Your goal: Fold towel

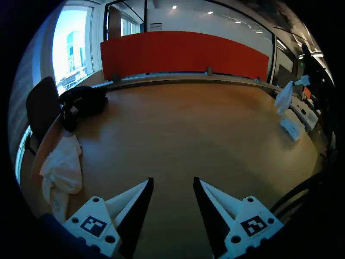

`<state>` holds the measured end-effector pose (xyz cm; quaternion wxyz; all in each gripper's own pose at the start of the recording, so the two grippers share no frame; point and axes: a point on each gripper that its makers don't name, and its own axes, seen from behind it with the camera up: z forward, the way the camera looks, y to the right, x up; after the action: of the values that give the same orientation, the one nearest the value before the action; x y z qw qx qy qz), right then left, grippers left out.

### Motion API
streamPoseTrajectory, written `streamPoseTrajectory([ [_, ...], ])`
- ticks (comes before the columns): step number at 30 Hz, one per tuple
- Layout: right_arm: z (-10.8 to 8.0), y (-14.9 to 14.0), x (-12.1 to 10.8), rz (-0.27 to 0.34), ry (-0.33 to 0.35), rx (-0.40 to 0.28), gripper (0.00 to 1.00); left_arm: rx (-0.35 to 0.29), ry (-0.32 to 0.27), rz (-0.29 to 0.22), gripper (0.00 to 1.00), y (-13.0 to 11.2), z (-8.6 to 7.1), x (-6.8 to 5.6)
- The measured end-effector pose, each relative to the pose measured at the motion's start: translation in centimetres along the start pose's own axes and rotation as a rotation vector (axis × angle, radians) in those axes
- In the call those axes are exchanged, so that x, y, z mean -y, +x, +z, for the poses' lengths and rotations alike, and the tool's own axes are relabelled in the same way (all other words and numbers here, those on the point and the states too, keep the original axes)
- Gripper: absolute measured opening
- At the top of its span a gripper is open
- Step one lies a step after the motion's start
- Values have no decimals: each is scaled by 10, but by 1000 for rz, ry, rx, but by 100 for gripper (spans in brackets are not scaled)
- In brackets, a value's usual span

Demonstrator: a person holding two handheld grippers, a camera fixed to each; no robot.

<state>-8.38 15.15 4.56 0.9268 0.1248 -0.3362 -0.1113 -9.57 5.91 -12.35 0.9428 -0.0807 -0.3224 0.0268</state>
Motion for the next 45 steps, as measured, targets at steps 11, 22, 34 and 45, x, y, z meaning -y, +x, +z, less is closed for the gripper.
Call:
streamPoseTrajectory([
  [11,-28,-70,-23,75,-57,62,5,7,-16,20,67,-1,0,-10],
  [22,-41,-118,-34,121,-90,103,5,10,-22,35,67,-1,0,-14],
  [34,-40,-177,-39,175,-117,186,5,12,-12,38,67,-3,-4,-10],
  [45,-31,-210,-40,216,-132,245,5,13,1,37,67,-4,-6,-3],
])
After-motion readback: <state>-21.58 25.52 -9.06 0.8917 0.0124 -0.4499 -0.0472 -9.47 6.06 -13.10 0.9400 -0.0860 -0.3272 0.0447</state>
